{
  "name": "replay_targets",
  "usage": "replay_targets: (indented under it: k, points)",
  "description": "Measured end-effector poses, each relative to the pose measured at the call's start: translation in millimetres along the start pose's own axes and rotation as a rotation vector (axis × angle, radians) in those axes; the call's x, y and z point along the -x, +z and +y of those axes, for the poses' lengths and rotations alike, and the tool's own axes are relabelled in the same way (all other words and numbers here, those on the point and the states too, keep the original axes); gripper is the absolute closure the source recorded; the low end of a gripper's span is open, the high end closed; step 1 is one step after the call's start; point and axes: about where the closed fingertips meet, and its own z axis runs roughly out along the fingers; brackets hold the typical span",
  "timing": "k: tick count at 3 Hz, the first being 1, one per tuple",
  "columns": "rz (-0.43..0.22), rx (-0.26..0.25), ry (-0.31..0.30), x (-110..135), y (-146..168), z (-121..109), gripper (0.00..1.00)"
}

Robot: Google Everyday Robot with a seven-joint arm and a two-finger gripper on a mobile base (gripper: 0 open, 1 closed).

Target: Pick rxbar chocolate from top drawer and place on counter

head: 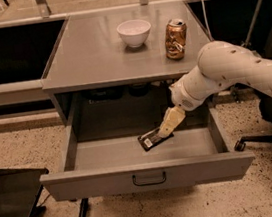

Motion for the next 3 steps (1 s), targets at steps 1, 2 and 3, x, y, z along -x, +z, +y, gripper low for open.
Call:
replay_targets:
  k: [1, 2, 3]
  points:
    - [0.026, 0.028, 0.058, -27, 32, 13, 0.00]
    - [0.053, 0.053, 0.123, -50, 66, 27, 0.00]
    - [0.017, 0.068, 0.195, -48, 101, 31, 0.00]
